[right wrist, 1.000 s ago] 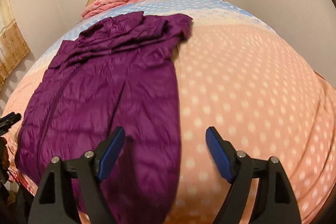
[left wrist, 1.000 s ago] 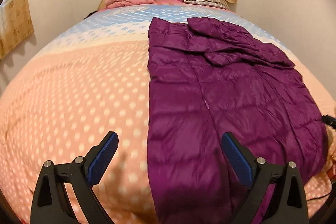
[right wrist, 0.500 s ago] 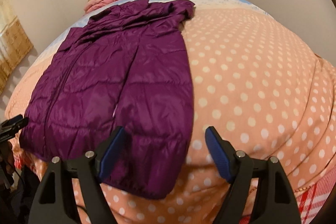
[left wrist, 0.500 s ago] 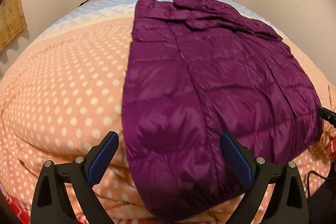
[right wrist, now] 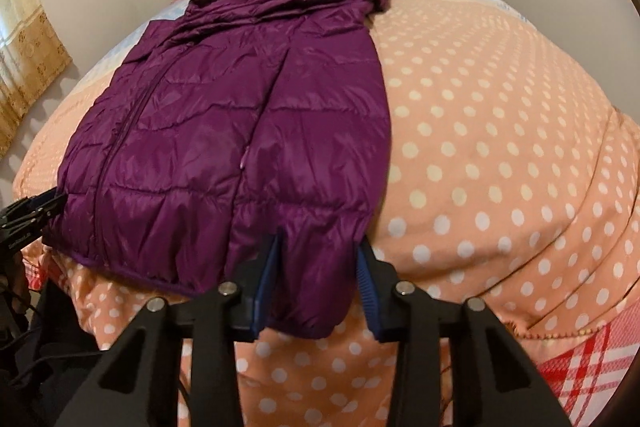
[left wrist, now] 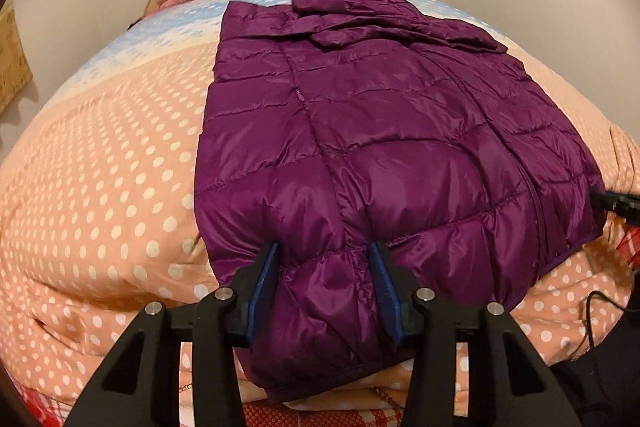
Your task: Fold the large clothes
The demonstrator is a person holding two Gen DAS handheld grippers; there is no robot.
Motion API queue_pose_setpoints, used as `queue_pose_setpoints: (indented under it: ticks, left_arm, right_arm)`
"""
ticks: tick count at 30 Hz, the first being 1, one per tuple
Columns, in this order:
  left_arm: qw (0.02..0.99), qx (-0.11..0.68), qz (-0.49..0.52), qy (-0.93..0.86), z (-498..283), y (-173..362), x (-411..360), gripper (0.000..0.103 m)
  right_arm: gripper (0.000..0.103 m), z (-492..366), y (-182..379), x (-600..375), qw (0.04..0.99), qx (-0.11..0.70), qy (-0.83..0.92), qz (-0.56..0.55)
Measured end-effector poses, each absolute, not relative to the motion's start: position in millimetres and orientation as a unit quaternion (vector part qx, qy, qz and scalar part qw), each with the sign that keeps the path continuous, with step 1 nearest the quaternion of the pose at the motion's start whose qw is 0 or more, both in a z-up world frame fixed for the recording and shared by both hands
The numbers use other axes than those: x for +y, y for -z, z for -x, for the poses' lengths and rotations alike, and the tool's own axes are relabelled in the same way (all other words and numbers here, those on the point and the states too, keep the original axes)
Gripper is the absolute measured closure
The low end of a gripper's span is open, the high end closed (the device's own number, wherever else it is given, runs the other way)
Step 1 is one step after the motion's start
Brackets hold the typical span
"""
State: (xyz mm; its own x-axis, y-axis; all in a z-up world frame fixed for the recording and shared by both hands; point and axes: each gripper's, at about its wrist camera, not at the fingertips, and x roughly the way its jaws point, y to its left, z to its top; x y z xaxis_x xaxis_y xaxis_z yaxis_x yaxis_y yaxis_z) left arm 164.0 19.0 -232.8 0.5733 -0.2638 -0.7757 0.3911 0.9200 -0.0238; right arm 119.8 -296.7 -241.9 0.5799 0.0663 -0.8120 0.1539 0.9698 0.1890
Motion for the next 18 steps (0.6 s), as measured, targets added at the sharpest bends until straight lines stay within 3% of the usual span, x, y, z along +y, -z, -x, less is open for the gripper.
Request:
queue_pose_setpoints:
  ticks: [4,6,7,8,11,18]
  left_arm:
    - [0.881,0.429,-0.065,0.188,-165.9,234.3,20.6,0.054]
    - [0.881,0.430,-0.066,0.189,-165.5,235.3,20.5,0.054]
    - [0.881,0.428,-0.065,0.194,-164.9,234.7,20.8,0.057]
    - [0.882,0.421,-0.069,0.199,-163.4,232.9,21.2,0.078]
    - [0.887,0.401,-0.074,0.217,-159.8,220.0,23.9,0.098]
    - [0.919,0.298,-0.067,0.248,-131.2,151.8,45.5,0.100]
  right_arm:
    - [0.060,-118.6,251.3,-303.3,0.873,0.462,0.013,-0.154]
    - [0.068,-119.1,261.7,-308.4,0.863,0.471,-0.009,-0.184]
    - [0.083,-118.1,263.5,-309.8,0.861,0.470,-0.019,-0.194]
    - [0.090,-115.7,261.4,-311.4,0.863,0.463,-0.029,-0.201]
    - [0.095,-107.6,243.6,-312.0,0.876,0.434,-0.053,-0.202]
    - [0.096,-74.4,177.8,-311.8,0.911,0.345,-0.098,-0.202]
